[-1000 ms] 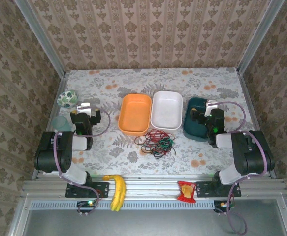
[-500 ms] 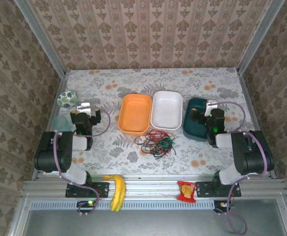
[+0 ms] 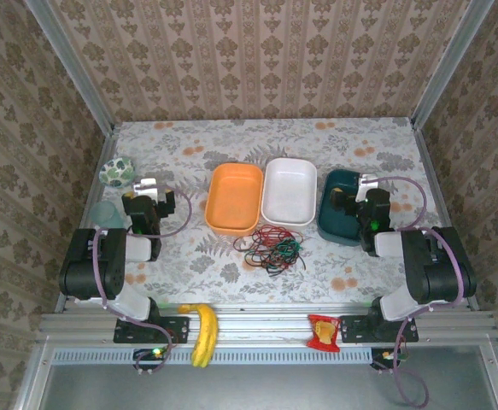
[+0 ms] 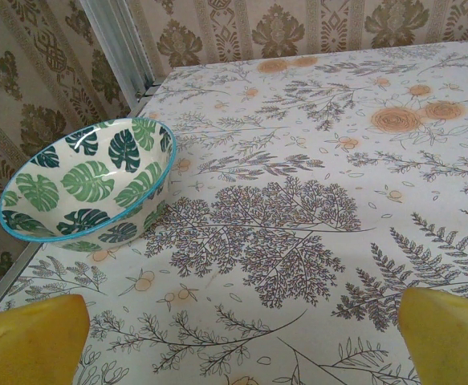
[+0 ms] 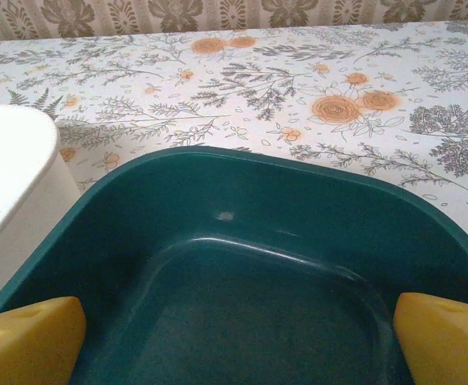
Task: Untangle the cables
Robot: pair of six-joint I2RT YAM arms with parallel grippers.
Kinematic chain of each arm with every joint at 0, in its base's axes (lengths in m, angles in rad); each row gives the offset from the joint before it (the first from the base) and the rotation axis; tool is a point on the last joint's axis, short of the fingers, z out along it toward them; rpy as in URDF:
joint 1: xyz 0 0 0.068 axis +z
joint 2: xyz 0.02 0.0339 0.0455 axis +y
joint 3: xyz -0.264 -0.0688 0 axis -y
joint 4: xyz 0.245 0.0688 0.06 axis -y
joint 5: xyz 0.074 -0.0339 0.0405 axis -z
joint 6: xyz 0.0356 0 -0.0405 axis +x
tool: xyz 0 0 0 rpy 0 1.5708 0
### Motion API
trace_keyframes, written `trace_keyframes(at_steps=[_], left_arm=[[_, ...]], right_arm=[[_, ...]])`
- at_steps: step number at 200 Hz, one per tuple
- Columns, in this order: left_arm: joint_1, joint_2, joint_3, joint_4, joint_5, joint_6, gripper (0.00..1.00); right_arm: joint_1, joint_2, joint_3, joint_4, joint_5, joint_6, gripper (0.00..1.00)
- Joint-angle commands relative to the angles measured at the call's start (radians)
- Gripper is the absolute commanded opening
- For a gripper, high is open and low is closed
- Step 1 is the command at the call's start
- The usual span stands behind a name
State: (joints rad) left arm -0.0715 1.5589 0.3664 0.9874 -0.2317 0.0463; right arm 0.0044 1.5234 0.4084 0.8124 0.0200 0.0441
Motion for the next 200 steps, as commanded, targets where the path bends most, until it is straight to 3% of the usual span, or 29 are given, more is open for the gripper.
trace_keyframes(at_steps=[1, 25, 50, 57, 64, 80, 90, 110, 134, 163, 184, 200], left_arm=[[0.001, 0.008, 0.000, 0.001, -0.002, 0.017, 1.00], [0.023, 0.003, 0.004, -0.016, 0.029, -0.001, 1.00], [0.024, 0.001, 0.012, -0.036, 0.049, 0.000, 1.00], [0.031, -0.003, 0.018, -0.045, 0.070, 0.005, 1.00], [0.025, -0.025, 0.035, -0.094, 0.066, 0.009, 1.00], [0.002, -0.114, 0.150, -0.376, -0.029, 0.007, 1.00], [-0.024, -0.148, 0.210, -0.474, -0.110, 0.012, 1.00], [-0.103, -0.202, 0.249, -0.465, -0.212, 0.054, 1.00], [-0.209, -0.244, 0.371, -0.637, -0.240, 0.019, 1.00], [-0.377, -0.176, 0.544, -0.814, -0.295, -0.031, 1.00], [-0.512, -0.123, 0.635, -0.938, -0.377, -0.171, 1.00], [-0.590, -0.116, 0.632, -1.001, -0.360, -0.330, 1.00]], right_arm=[[-0.006, 0.003, 0.007, 0.022, -0.005, -0.007, 1.00], [-0.003, -0.034, 0.051, -0.077, 0.026, -0.001, 0.90], [0.048, -0.103, 0.283, -0.571, 0.221, 0.092, 0.86], [0.062, -0.111, 0.332, -0.671, 0.238, 0.121, 0.80], [0.085, -0.125, 0.352, -0.716, 0.262, 0.145, 0.77], [0.147, -0.190, 0.371, -0.792, 0.337, 0.211, 0.75], [0.174, -0.220, 0.386, -0.858, 0.302, 0.237, 0.75], [0.263, -0.277, 0.395, -0.955, 0.236, 0.278, 0.75], [0.425, -0.322, 0.398, -1.028, 0.154, 0.251, 0.74], [0.624, -0.304, 0.426, -1.116, -0.001, 0.225, 0.69], [0.743, -0.256, 0.448, -1.139, -0.042, 0.217, 0.61], [0.774, -0.202, 0.470, -1.147, -0.083, 0.233, 0.55]])
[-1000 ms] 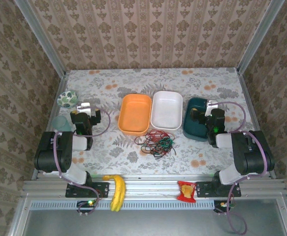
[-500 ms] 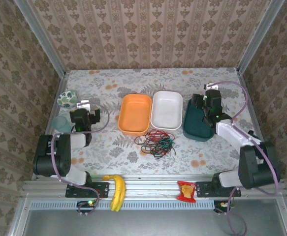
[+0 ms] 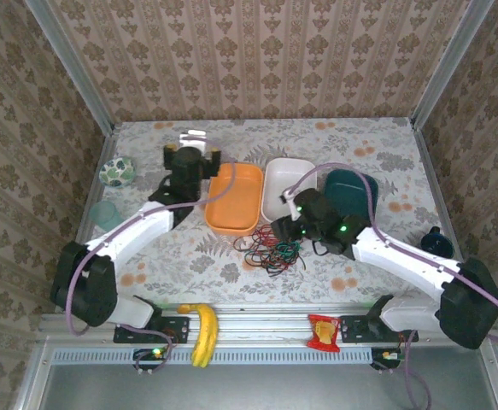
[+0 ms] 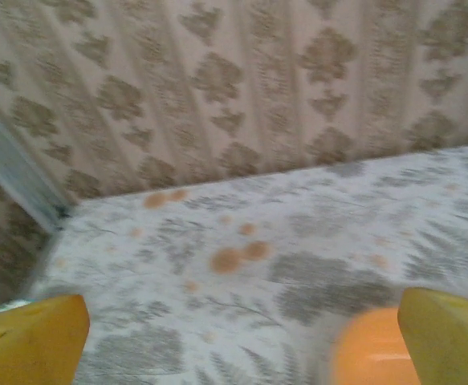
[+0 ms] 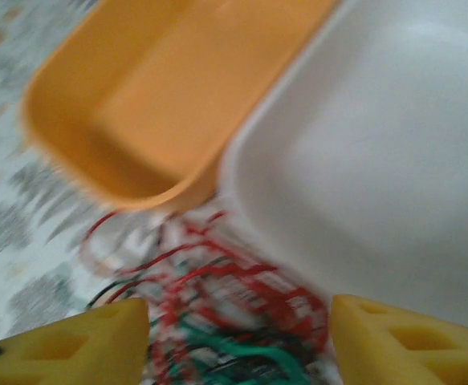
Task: Untangle the cables
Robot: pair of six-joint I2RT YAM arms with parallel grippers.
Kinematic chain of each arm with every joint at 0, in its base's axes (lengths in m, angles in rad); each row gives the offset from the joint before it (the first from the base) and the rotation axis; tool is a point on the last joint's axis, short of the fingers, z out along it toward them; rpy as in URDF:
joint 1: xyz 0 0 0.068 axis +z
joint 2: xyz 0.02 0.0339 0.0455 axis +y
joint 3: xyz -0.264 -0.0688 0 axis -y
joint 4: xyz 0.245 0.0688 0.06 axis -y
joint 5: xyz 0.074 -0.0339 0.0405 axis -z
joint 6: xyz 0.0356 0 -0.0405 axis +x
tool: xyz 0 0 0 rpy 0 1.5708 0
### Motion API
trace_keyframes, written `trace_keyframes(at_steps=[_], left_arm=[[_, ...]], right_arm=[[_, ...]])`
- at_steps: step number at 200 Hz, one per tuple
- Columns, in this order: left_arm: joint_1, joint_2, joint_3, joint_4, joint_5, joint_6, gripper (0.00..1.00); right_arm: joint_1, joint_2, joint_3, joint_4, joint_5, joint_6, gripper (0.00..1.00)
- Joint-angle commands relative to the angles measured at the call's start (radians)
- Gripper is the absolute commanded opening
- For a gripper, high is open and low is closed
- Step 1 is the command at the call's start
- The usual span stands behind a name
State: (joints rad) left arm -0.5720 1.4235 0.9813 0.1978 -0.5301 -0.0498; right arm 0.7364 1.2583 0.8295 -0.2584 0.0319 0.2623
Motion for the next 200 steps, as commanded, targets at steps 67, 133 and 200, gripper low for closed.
trace_keyframes(at_steps=[67, 133, 200], left_arm=[[-0.272, -0.010, 0.019, -0.558, 0.094, -0.594, 1.00], [-0.304, -0.088, -0.055, -0.538, 0.133, -0.608, 1.00], [-0.326, -0.044, 0.042, -0.565, 0.395, -0.357, 1.00]], right_arm=[[0.025, 0.272, 0.106, -0.040, -0.137, 0.030, 0.43], [-0.034, 0.289, 0.129, -0.023, -0.240, 0.002, 0.00], [-0.088, -0.002, 0.074, -0.058, -0.388, 0.005, 0.00]])
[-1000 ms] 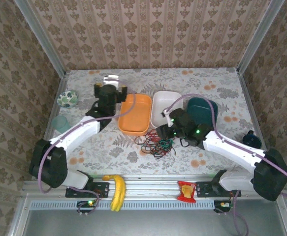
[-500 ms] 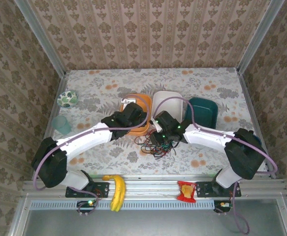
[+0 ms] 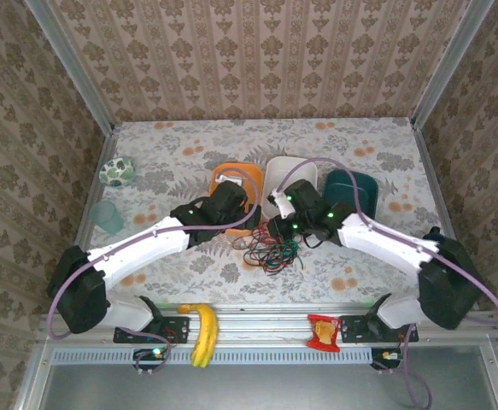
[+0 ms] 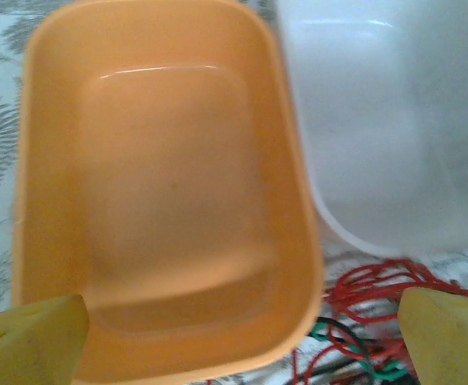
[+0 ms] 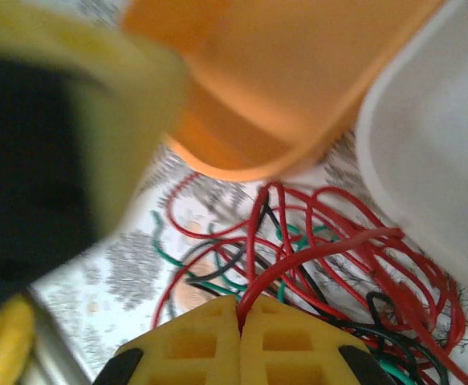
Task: Untangle the cables
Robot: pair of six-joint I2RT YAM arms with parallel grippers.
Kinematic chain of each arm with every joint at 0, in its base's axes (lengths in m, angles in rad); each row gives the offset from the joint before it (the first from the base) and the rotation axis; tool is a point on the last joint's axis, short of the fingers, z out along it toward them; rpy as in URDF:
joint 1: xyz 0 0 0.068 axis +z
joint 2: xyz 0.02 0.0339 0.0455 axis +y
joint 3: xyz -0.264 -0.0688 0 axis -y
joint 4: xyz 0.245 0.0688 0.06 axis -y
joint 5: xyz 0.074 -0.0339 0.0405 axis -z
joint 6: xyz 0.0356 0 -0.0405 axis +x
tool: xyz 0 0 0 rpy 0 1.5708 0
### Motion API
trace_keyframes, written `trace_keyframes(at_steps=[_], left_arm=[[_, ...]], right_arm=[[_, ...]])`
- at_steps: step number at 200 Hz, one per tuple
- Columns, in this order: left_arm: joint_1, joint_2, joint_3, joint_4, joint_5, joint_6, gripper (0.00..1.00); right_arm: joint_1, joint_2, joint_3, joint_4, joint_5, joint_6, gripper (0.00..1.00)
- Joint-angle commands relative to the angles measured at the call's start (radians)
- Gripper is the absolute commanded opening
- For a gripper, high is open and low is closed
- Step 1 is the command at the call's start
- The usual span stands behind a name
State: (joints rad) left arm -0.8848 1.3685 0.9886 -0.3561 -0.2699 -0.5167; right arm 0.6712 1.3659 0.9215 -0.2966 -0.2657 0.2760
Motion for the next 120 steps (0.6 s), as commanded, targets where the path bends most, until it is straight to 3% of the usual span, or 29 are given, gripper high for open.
trace_keyframes(at_steps=[1, 30, 58, 120], left_arm=[[-0.013, 0.011, 0.035, -0.009, 0.139, 0.112, 1.00], [-0.025, 0.013, 0.041, 0.029, 0.245, 0.149, 0.99], [-0.051, 0.050, 0.057, 0.042, 0.266, 0.175, 0.98], [-0.092, 0.217, 0.185, -0.102, 0.064, 0.153, 0.98]], right_arm=[[-0.024, -0.113, -0.020, -0.020, -0.092, -0.008, 0.00], [-0.064, -0.183, -0.024, -0.030, -0.140, 0.008, 0.00], [-0.100, -0.254, 0.001, -0.025, -0.150, 0.021, 0.00], [-0.176, -0.407, 0.225, -0.102, -0.062, -0.050, 0.00]])
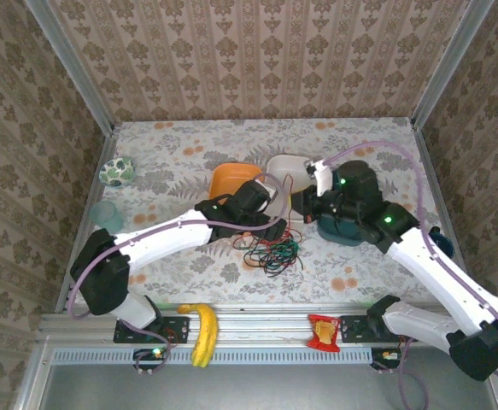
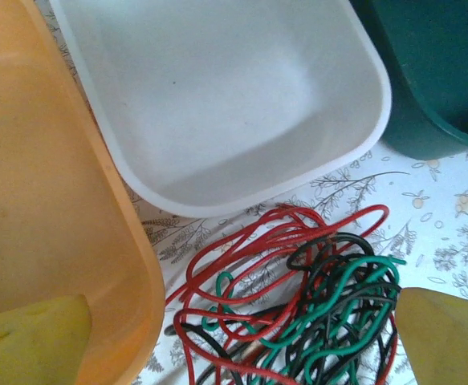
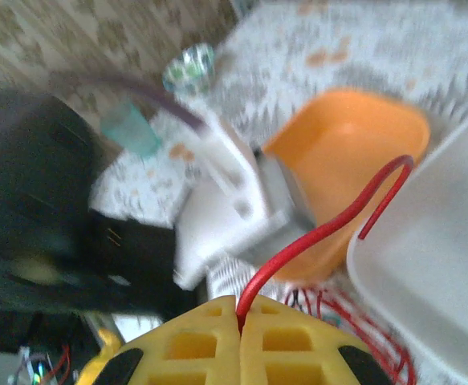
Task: Untangle the cables
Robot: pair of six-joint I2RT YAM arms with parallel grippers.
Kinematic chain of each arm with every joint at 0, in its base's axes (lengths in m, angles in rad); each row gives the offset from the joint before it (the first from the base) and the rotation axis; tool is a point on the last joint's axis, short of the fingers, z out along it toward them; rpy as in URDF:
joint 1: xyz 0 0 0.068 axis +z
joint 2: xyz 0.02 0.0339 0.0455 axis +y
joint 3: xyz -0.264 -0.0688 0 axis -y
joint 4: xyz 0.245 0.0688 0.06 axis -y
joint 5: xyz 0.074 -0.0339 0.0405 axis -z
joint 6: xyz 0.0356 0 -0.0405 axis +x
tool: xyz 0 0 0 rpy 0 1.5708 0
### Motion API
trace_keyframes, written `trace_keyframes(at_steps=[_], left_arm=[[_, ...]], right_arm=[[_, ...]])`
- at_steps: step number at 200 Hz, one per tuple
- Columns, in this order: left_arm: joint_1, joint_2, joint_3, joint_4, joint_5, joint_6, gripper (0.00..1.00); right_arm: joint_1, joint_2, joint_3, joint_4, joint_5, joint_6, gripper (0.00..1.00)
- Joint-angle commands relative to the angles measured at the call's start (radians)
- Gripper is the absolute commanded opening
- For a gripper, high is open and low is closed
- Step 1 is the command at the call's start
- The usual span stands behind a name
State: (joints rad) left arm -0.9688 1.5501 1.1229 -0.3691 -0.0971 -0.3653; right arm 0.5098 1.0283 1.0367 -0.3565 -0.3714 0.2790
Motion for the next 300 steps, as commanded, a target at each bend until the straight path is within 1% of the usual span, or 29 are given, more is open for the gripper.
trace_keyframes(at_steps=[1, 24, 61, 91, 114, 125, 148, 159, 177, 195, 202, 226, 236, 243, 250, 260, 272, 300], left_arm=[[-0.007, 0.037, 0.052, -0.091, -0.112, -0.001, 0.98], [-0.007, 0.053, 0.063, -0.121, -0.180, -0.033, 0.98], [-0.009, 0.067, 0.061, -0.116, -0.175, -0.066, 0.98], [-0.009, 0.075, 0.067, -0.145, -0.197, -0.084, 0.98], [-0.013, 0.027, 0.054, -0.134, -0.190, -0.044, 0.99], [-0.022, -0.016, 0.035, -0.096, -0.151, 0.006, 0.99], [-0.055, -0.108, -0.022, 0.022, 0.039, 0.135, 0.99], [-0.073, -0.127, -0.038, 0.064, 0.091, 0.174, 1.00], [-0.093, -0.104, -0.035, 0.104, 0.150, 0.206, 1.00], [-0.113, -0.038, 0.001, 0.108, 0.190, 0.232, 1.00], [-0.123, -0.005, 0.017, 0.105, 0.181, 0.245, 1.00], [-0.137, 0.113, 0.075, 0.093, 0.097, 0.260, 1.00], [-0.137, 0.151, 0.086, 0.093, 0.030, 0.242, 0.99], [-0.136, 0.176, 0.094, 0.091, -0.012, 0.228, 0.97], [-0.136, 0.195, 0.099, 0.086, -0.049, 0.214, 0.93], [-0.136, 0.215, 0.104, 0.081, -0.067, 0.203, 0.87], [-0.138, 0.232, 0.105, 0.083, -0.069, 0.195, 0.73], [-0.139, 0.243, 0.093, 0.099, -0.071, 0.175, 0.44]], right_arm=[[-0.015, -0.071, 0.114, -0.043, 0.048, -0.055, 0.00], [-0.028, -0.112, 0.187, -0.043, 0.129, -0.097, 0.00], [-0.031, -0.166, 0.253, 0.046, 0.233, -0.105, 0.00], [-0.032, -0.159, 0.290, 0.094, 0.229, -0.092, 0.00], [-0.031, -0.137, 0.317, 0.097, 0.226, -0.077, 0.00], [-0.032, -0.123, 0.327, 0.084, 0.243, -0.068, 0.00], [-0.033, -0.100, 0.330, 0.073, 0.270, -0.054, 0.00], [-0.033, -0.090, 0.332, 0.072, 0.279, -0.044, 0.00], [-0.032, -0.066, 0.347, 0.070, 0.293, -0.028, 0.00], [-0.033, -0.033, 0.393, 0.043, 0.306, -0.015, 0.00], [-0.033, -0.019, 0.412, 0.033, 0.307, -0.011, 0.00], [-0.033, 0.011, 0.468, 0.025, 0.308, -0.001, 0.00], [-0.033, 0.019, 0.491, 0.024, 0.314, -0.003, 0.00], [-0.034, 0.024, 0.510, 0.020, 0.323, -0.008, 0.00], [-0.034, 0.030, 0.533, 0.014, 0.334, -0.016, 0.00], [-0.036, 0.036, 0.564, 0.008, 0.346, -0.029, 0.00], [-0.039, 0.039, 0.594, 0.013, 0.357, -0.046, 0.00], [-0.045, 0.043, 0.660, 0.043, 0.384, -0.095, 0.00]])
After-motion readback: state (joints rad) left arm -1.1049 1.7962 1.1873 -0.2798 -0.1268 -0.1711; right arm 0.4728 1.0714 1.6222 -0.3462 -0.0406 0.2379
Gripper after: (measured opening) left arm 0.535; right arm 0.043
